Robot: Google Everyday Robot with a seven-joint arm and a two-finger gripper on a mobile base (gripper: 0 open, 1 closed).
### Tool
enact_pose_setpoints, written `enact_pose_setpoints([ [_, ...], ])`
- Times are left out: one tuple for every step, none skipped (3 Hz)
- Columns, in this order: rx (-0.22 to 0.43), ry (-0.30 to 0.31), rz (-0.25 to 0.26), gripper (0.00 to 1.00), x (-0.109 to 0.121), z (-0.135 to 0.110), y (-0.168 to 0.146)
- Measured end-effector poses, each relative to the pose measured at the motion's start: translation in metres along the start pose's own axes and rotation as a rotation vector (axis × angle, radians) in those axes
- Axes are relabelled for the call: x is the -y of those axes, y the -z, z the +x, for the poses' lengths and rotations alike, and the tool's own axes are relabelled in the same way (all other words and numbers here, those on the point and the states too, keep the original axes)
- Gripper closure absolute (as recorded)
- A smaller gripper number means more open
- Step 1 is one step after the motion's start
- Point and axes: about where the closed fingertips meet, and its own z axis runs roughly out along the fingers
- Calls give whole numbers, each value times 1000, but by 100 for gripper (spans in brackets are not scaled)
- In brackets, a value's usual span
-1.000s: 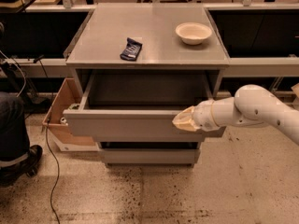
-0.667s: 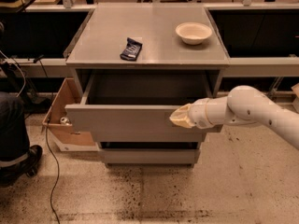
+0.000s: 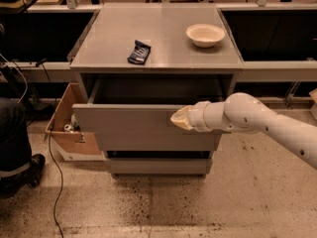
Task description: Close top drawer
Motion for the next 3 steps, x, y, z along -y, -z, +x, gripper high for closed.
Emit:
enact_pose_setpoints([
  [34,5,21,100,8,-18,-25],
  [73,18,29,100,13,-41,-50],
  [111,30,31,100,15,-62,-73],
])
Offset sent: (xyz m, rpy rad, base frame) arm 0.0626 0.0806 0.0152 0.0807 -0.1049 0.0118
